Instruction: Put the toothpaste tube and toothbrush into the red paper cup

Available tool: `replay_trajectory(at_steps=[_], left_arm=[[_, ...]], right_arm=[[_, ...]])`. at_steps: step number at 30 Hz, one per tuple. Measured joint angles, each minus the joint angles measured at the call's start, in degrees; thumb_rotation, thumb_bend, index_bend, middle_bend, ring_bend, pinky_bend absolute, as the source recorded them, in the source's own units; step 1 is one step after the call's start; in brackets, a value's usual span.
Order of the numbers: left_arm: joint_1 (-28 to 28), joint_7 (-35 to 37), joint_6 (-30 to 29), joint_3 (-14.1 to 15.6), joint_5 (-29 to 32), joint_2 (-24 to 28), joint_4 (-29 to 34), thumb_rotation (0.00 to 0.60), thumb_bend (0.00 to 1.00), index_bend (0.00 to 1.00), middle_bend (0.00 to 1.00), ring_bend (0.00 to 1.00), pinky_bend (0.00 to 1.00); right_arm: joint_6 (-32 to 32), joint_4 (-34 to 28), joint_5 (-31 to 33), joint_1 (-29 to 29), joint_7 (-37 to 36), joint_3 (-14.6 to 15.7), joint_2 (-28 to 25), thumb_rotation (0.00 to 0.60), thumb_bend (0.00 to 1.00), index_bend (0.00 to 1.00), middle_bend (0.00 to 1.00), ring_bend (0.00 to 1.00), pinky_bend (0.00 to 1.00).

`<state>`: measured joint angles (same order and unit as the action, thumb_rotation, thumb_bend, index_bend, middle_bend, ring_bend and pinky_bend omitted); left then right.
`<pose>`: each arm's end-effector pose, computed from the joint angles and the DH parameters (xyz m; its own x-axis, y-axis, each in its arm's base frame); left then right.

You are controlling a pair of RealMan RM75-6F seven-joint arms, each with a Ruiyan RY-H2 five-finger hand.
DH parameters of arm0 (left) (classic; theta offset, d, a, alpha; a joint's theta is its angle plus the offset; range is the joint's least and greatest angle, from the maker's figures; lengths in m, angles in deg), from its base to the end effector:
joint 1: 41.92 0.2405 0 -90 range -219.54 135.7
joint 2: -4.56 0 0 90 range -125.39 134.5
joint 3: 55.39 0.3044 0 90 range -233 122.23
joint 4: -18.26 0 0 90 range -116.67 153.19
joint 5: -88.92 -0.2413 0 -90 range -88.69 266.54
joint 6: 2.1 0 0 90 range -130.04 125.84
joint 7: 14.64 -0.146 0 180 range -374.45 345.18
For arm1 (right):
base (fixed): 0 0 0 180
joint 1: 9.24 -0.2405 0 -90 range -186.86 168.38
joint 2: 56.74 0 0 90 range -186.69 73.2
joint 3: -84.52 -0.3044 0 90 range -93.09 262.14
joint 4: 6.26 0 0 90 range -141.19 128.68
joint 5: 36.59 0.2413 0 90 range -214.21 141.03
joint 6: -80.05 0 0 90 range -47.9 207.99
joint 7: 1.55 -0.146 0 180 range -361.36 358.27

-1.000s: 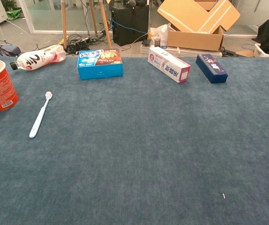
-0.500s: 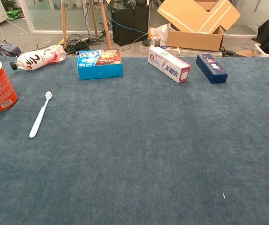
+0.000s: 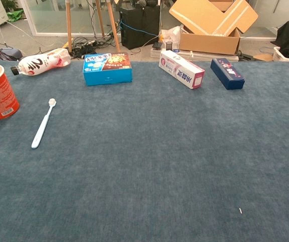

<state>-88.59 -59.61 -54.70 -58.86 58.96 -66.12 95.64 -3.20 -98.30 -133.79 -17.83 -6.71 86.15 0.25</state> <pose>-0.3192 0.4491 0.1182 0.7800 0.3273 0.5334 0.5447 0.0646 -0.8361 -0.3503 -0.1909 0.1720 0.4611 -0.0875 0.8830 -0.8695 -0.2433 0.4299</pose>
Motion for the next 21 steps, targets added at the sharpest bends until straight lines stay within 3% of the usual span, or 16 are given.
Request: replay_trajectory(at_steps=[11,21], left_arm=[[-0.1,0.2,0.0,0.1,-0.3,-0.4,-0.1,0.6,0.4,0.38,0.0,0.0,0.0],[0.0,0.9,-0.1,0.0,-1.1,-0.6,-0.4,0.6,0.4,0.36,0.0,0.0,0.0]], right_arm=[[-0.1,0.4,0.0,0.0,-0.4,0.0,0.1,0.6,0.0,0.07,0.09,0.11,0.43],[-0.2,0.6,0.0,0.1,-0.8,0.0,0.2,0.6,0.0,0.07,0.09,0.11,0.43]])
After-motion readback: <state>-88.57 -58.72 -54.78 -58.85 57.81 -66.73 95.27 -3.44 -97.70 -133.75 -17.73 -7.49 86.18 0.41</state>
